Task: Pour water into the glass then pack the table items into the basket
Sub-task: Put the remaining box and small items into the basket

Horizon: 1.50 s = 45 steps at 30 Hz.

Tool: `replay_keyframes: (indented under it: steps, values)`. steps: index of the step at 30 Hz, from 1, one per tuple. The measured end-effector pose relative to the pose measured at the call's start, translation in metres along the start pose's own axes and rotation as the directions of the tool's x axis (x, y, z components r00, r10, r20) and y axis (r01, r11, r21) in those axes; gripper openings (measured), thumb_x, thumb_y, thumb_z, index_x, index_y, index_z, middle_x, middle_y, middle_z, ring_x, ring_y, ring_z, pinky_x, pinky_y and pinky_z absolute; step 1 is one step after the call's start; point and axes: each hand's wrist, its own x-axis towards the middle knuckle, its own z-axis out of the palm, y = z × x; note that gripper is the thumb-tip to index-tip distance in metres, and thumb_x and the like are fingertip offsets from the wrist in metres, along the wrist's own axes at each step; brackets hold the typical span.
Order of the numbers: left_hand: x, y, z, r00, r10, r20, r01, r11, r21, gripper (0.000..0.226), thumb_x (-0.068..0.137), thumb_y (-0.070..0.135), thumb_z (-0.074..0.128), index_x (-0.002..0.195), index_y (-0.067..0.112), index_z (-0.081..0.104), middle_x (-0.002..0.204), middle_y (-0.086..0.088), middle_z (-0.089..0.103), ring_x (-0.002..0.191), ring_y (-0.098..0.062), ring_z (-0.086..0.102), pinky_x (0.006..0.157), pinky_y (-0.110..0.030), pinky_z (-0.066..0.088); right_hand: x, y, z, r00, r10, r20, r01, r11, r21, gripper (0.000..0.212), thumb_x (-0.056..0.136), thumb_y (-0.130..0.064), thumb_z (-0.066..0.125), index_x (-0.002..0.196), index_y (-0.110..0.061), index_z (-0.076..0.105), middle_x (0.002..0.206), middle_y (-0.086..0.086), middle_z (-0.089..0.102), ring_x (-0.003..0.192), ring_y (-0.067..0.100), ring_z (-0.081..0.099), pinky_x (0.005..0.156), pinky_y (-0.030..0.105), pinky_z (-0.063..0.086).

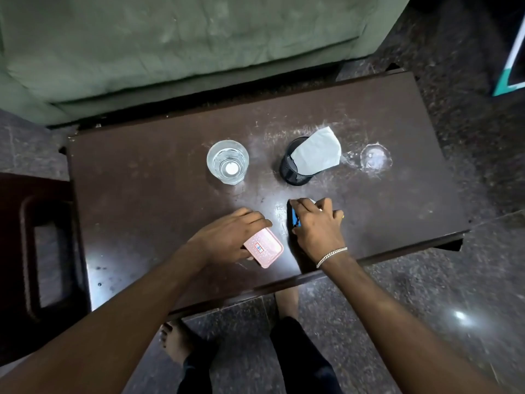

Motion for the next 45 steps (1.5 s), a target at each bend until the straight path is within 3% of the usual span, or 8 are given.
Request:
replay_keyframes:
  steps: [10, 17, 22, 27, 33, 37, 41, 45]
  values:
    - [-0.077, -0.016, -0.038, 0.983, -0.13, -0.133, 0.122, 0.99, -0.066, 0.076, 0.081, 0.034, 0.08, 0.148, 0.018, 0.049, 0.139, 0.0, 0.056, 0.127, -0.021, 0.049, 0.108, -0.038, 0.045, -0.008, -0.056, -0.039, 0.989, -0.108, -0.105, 0.116, 0.991, 0.067, 0.07, 0.077, -0.033, 0.081, 0.14, -0.018, 0.056, 0.13, -0.001, 0.061, 0.115, 0.025, 0.044, 0.085, 0.043, 0.037]
    - [-0.205, -0.038, -0.097, 0.927, -0.281, -0.25, 0.279, 0.959, -0.043, 0.073, 0.083, 0.036, 0.078, 0.148, 0.015, 0.052, 0.142, -0.003, 0.057, 0.127, -0.024, 0.052, 0.109, -0.038, 0.045, -0.029, -0.191, -0.075, 0.945, -0.238, -0.225, 0.286, 0.935, 0.212, 0.068, 0.076, -0.027, 0.085, 0.138, -0.013, 0.06, 0.125, 0.003, 0.065, 0.112, 0.021, 0.049, 0.085, 0.04, 0.043]
    - [-0.327, -0.053, -0.125, 0.857, -0.399, -0.327, 0.411, 0.911, -0.034, 0.08, 0.078, 0.035, 0.084, 0.148, 0.016, 0.051, 0.143, -0.002, 0.057, 0.129, -0.025, 0.052, 0.112, -0.038, 0.042, -0.054, -0.303, -0.089, 0.903, -0.368, -0.22, 0.419, 0.866, 0.272, 0.065, 0.081, -0.026, 0.082, 0.14, -0.011, 0.058, 0.128, 0.005, 0.064, 0.113, 0.031, 0.058, 0.092, 0.045, 0.047]
    - [-0.45, -0.061, -0.127, 0.69, -0.621, -0.373, 0.581, 0.782, -0.226, 0.087, 0.068, 0.034, 0.093, 0.144, 0.016, 0.055, 0.138, -0.003, 0.06, 0.125, -0.025, 0.055, 0.102, -0.025, 0.038, -0.08, -0.403, -0.079, 0.852, -0.479, -0.21, 0.523, 0.797, 0.303, 0.066, 0.083, -0.031, 0.081, 0.141, -0.011, 0.057, 0.131, 0.004, 0.063, 0.115, 0.028, 0.057, 0.094, 0.045, 0.049]
    - [-0.572, -0.074, -0.089, 0.337, -0.849, -0.407, 0.731, 0.508, -0.455, 0.085, 0.065, 0.054, 0.091, 0.136, 0.023, 0.054, 0.135, 0.001, 0.062, 0.115, -0.03, 0.065, 0.086, -0.037, 0.051, -0.111, -0.51, -0.043, 0.768, -0.604, -0.214, 0.641, 0.717, 0.275, 0.066, 0.079, -0.037, 0.083, 0.137, -0.014, 0.06, 0.129, 0.0, 0.064, 0.114, 0.023, 0.058, 0.089, 0.041, 0.047]
    - [-0.611, -0.088, -0.061, 0.092, -0.918, -0.385, 0.791, 0.302, -0.531, 0.076, 0.06, 0.059, 0.094, 0.113, 0.018, 0.058, 0.113, -0.007, 0.066, 0.102, -0.033, 0.062, 0.077, -0.039, 0.05, -0.123, -0.553, -0.02, 0.724, -0.668, -0.172, 0.69, 0.707, 0.155, 0.068, 0.074, -0.043, 0.082, 0.133, -0.016, 0.063, 0.127, -0.001, 0.065, 0.109, 0.024, 0.059, 0.084, 0.042, 0.045]
    - [-0.627, -0.094, -0.039, -0.046, -0.887, -0.46, 0.863, 0.197, -0.466, 0.082, 0.054, 0.068, 0.09, 0.099, 0.009, 0.055, 0.102, -0.015, 0.067, 0.099, -0.036, 0.054, 0.079, -0.046, 0.046, -0.129, -0.582, 0.0, 0.698, -0.707, -0.115, 0.715, 0.697, 0.057, 0.07, 0.069, -0.046, 0.083, 0.13, -0.018, 0.064, 0.125, -0.005, 0.066, 0.106, 0.024, 0.059, 0.079, 0.043, 0.043]
    - [-0.622, -0.102, -0.038, -0.133, -0.885, -0.446, 0.895, 0.087, -0.438, 0.082, 0.059, 0.074, 0.083, 0.1, 0.011, 0.052, 0.111, -0.013, 0.061, 0.111, -0.037, 0.046, 0.086, -0.05, 0.041, -0.124, -0.596, 0.011, 0.719, -0.694, -0.043, 0.695, 0.719, 0.014, 0.068, 0.075, -0.049, 0.078, 0.135, -0.022, 0.06, 0.132, -0.011, 0.061, 0.112, 0.023, 0.05, 0.08, 0.042, 0.033]
